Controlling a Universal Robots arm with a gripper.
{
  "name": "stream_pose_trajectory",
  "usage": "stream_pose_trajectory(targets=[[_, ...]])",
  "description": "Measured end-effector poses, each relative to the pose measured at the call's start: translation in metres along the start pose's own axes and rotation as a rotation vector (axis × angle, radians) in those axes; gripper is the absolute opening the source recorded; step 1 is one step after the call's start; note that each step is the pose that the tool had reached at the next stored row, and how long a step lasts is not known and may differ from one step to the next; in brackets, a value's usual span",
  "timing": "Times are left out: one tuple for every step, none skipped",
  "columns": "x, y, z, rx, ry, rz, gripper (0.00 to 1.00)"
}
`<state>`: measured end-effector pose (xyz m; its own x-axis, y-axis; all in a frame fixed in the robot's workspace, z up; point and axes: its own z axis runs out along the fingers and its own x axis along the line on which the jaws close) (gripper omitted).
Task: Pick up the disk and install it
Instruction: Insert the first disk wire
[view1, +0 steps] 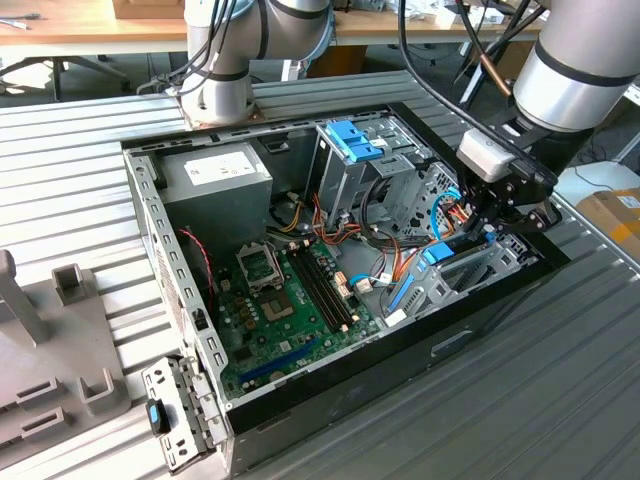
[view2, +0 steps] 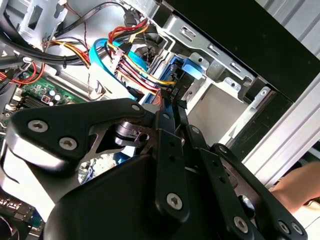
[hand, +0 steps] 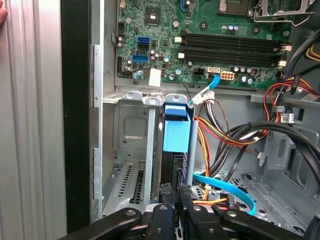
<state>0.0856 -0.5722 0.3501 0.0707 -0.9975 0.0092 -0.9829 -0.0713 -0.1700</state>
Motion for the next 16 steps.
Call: stream_pose_trajectory(targets=[[0.0000,0.0007,0.0000,0.0010,-0.0004,0.000,0.16],[-0.0001,0.0021,0.0000,0.0023,-0.0004,0.000,0.16],[-0.0002,0.0033,0.0000,0.0046,-0.0001,0.000,0.16],[-0.0003,0.0047,0.0000,0.0082,0.0002,0.000,0.16],[-0.0004,0.0064,0.0000,0.0139,0.0006,0.000,0.16],[-0.0005,0.0078,0.0000,0.0194,0.0012,0.001,0.16],[-0.0006,0.0084,0.0000,0.0216,0.0019,0.004,0.16],[-0.0005,0.0085,0.0001,0.0222,0.0024,0.006,0.16],[-0.0006,0.0085,0.0001,0.0222,0.0024,0.007,0.16],[-0.0006,0.0085,0.0001,0.0222,0.0024,0.007,0.16],[-0.0006,0.0086,0.0003,0.0222,0.0032,0.012,0.16],[-0.0006,0.0086,0.0004,0.0220,0.0056,0.024,0.16],[-0.0006,0.0086,0.0004,0.0220,0.0059,0.025,0.16],[-0.0006,0.0086,0.0004,0.0220,0.0059,0.025,0.16],[-0.0006,0.0086,0.0004,0.0220,0.0059,0.025,0.16],[-0.0006,0.0087,0.0009,0.0220,0.0061,0.027,0.16]])
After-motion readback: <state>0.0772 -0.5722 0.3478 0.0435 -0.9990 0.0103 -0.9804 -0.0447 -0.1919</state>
